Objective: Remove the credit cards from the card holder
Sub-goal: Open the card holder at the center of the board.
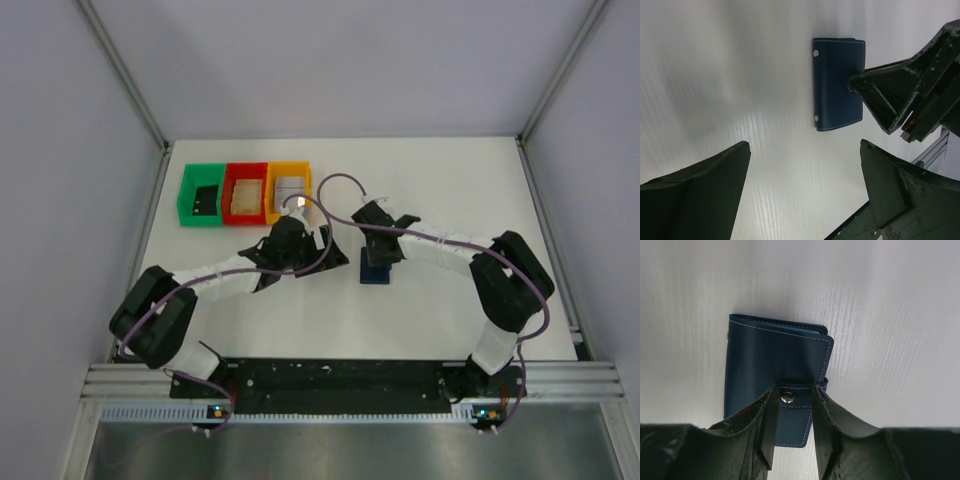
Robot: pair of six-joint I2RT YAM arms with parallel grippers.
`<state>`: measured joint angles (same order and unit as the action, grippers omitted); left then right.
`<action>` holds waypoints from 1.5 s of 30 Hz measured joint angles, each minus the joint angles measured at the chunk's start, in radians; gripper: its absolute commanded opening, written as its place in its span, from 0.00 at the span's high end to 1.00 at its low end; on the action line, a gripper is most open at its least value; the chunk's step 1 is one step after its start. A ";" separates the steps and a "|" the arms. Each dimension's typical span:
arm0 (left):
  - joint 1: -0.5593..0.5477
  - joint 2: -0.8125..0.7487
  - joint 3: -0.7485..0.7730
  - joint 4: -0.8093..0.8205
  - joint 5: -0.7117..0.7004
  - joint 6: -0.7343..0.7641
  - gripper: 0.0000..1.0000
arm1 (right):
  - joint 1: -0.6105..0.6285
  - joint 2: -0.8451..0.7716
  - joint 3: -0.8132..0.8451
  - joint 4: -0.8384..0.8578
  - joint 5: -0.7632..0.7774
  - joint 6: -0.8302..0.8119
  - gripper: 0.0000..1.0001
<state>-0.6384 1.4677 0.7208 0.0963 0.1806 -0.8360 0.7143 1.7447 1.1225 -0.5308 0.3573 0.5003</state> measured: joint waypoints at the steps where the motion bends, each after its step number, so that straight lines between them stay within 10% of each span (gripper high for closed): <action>1: -0.001 0.023 0.011 0.009 0.007 0.000 0.06 | 0.000 -0.004 -0.004 0.003 -0.008 0.001 0.64; 19: -0.026 0.116 0.046 0.068 0.013 -0.004 0.20 | 0.001 -0.044 -0.036 0.011 -0.074 0.006 0.53; 33: -0.058 0.228 0.128 0.071 0.014 -0.001 0.24 | 0.004 -0.048 -0.069 0.067 -0.079 0.009 1.00; 45: -0.071 0.340 0.201 0.103 0.016 0.001 0.33 | 0.003 -0.077 -0.111 0.141 -0.124 -0.038 1.00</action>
<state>-0.7097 1.8076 0.9218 0.1989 0.1963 -0.8352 0.7174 1.6672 1.0115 -0.3897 0.2333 0.4625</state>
